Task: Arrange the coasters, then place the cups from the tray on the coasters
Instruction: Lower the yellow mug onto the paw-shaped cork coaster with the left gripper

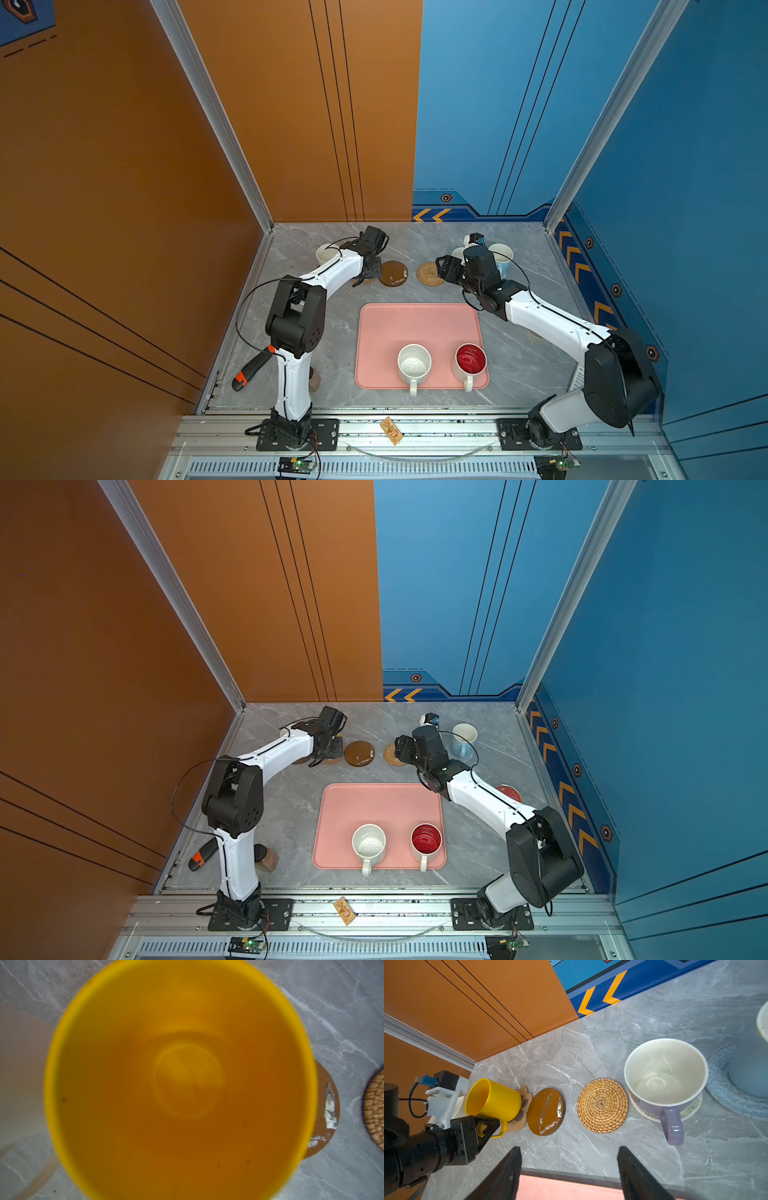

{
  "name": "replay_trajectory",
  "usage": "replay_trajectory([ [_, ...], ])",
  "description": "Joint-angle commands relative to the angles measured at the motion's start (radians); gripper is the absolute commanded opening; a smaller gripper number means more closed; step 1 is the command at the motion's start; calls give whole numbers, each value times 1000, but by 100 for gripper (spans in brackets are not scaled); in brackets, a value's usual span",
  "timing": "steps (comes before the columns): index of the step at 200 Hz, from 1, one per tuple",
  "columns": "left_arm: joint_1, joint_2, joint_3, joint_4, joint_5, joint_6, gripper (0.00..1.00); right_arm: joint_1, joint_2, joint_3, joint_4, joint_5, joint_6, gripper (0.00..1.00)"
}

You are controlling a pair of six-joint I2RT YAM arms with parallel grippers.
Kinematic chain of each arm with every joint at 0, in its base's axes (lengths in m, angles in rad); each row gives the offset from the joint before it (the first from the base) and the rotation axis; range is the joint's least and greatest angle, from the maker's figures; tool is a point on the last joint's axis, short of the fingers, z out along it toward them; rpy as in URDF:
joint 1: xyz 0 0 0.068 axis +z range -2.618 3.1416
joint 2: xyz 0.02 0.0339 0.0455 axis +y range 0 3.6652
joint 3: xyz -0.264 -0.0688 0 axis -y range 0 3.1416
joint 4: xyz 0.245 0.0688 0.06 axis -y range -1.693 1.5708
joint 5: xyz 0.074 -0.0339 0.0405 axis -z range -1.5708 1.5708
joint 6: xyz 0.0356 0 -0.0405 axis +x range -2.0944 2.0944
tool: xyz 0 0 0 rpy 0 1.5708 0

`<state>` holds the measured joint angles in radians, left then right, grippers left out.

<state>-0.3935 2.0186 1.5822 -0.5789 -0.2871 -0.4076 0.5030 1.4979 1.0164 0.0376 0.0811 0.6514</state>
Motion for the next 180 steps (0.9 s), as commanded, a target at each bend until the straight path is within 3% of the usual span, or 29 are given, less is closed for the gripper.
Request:
replay_trajectory([
  [1, 4, -1, 35, 14, -36, 4, 0, -9, -24, -12, 3, 2, -13, 71],
  [180, 26, 2, -24, 14, -34, -38, 0, -16, -7, -10, 7, -5, -12, 72],
])
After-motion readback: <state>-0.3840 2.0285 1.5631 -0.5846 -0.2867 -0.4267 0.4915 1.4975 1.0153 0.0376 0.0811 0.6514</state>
